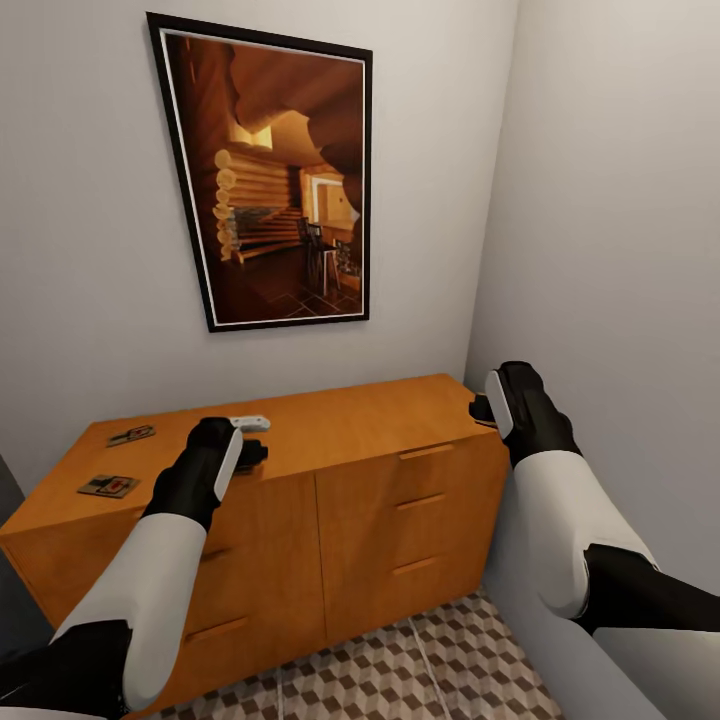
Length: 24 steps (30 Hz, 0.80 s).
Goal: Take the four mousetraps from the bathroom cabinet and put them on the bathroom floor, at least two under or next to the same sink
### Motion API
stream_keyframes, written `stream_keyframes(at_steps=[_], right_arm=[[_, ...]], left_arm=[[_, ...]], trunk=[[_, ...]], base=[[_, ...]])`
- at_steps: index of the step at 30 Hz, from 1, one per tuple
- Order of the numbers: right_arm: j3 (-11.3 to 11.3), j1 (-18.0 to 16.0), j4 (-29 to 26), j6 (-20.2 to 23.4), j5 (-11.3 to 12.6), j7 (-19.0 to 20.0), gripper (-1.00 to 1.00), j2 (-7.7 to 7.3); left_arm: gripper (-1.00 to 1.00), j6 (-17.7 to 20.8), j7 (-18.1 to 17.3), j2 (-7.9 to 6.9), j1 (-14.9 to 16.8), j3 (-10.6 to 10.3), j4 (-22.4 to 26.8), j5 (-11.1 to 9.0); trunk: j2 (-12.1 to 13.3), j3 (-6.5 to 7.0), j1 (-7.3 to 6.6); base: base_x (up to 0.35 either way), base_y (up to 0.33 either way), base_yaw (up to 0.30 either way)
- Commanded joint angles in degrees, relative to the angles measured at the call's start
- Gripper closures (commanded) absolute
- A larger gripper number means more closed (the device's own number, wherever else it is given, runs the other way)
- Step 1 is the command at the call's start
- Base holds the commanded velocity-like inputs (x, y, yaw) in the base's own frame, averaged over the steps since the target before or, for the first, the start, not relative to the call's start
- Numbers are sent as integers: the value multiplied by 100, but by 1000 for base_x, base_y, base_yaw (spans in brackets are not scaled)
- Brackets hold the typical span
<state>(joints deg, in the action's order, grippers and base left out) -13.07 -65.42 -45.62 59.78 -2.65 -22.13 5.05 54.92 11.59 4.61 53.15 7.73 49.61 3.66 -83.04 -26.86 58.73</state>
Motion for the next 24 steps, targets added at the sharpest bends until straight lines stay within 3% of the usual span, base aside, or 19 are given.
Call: stream_keyframes(at_steps=[1, 24], right_arm=[[-20, -5, -4, 22, -25, 7, 100, 6], [-20, -5, -2, 22, -26, 8, 100, 4]], left_arm=[[-100, 22, 25, 12, 4, 22, -15, 33], [-100, 2, 98, 22, 4, 42, -71, 24]], trunk=[[-4, -7, 0], [-4, -7, 0]], base=[[0, 0, 0], [0, 0, 0]])
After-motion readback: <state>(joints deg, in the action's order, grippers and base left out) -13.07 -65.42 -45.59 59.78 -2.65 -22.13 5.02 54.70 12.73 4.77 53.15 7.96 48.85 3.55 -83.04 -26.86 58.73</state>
